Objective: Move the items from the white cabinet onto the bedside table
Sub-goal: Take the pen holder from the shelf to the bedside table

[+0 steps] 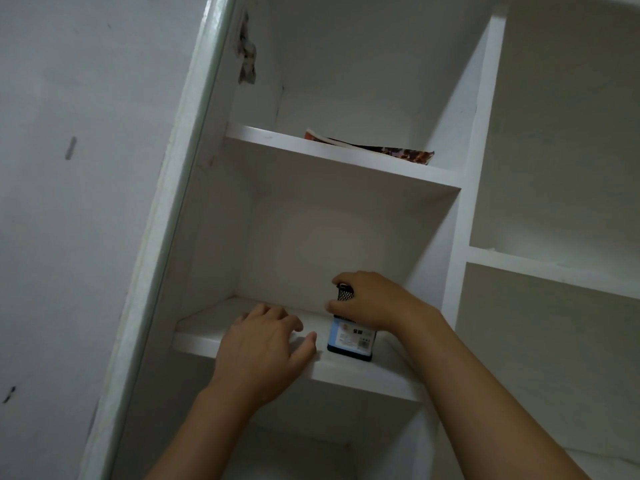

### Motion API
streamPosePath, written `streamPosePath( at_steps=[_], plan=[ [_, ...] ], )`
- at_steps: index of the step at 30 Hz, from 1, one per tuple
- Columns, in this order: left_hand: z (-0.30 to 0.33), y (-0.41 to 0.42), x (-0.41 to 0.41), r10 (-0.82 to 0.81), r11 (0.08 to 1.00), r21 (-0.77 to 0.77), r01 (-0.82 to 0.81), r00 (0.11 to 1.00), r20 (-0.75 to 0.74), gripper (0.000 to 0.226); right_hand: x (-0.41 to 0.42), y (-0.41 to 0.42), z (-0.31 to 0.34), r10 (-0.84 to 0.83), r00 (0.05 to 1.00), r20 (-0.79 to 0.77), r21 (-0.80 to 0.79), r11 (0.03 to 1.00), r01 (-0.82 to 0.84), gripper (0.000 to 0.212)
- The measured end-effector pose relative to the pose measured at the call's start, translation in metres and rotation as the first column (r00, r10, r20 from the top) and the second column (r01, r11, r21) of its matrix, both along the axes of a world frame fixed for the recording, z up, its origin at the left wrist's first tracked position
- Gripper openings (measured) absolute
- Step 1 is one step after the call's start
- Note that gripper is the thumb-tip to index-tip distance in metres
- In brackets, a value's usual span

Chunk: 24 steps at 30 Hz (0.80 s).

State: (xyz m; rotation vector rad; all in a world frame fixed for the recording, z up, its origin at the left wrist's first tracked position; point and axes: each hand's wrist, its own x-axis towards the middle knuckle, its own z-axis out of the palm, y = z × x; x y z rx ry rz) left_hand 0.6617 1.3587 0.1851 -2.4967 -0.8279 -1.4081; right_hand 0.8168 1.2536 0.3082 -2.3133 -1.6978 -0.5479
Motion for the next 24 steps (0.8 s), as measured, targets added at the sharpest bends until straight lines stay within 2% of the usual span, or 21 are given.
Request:
streamPosePath(
  at_steps=[4, 8, 10, 13, 16, 20, 24],
  plan=[
    [0.0, 0.001, 0.0, 0.004, 1.0, -0.008, -0.004, 1.0, -0.015, 0.061, 0.006, -0.006, 0.005, 0.011, 0.998, -0.058, 0.014, 1.0, -0.011, 0.08],
    [-0.001, 0.002, 0.001, 0.007, 1.0, -0.004, -0.007, 1.0, -0.002, 0.062, 0.008, -0.012, 0.009, -0.001, 0.995, -0.096, -0.02, 1.0, -0.001, 0.084],
    [0.0, 0.003, 0.0, 0.003, 1.0, -0.006, -0.003, 1.0, 0.002, 0.062, 0.007, -0.013, 0.008, -0.004, 0.992, -0.123, -0.047, 0.999, -0.002, 0.075],
    [0.0, 0.004, -0.001, -0.008, 1.0, -0.01, 0.008, 1.0, -0.017, 0.065, 0.006, -0.017, 0.006, 0.005, 0.987, -0.161, -0.059, 0.998, -0.015, 0.047],
    [0.001, 0.004, -0.003, -0.01, 1.0, -0.011, 0.01, 0.999, -0.036, 0.067, 0.007, -0.023, 0.007, 0.001, 0.988, -0.153, -0.048, 0.999, -0.009, 0.036],
    [0.002, 0.002, -0.006, -0.027, 0.999, -0.043, 0.024, 0.998, -0.054, 0.063, 0.005, -0.032, 0.011, 0.036, 0.986, -0.162, 0.0, 0.999, -0.037, 0.05],
    [0.008, -0.002, -0.013, -0.126, 0.98, -0.161, 0.119, 0.992, -0.033, 0.062, 0.002, -0.045, 0.01, 0.088, 0.987, -0.138, 0.06, 0.995, -0.081, 0.073]
  ],
)
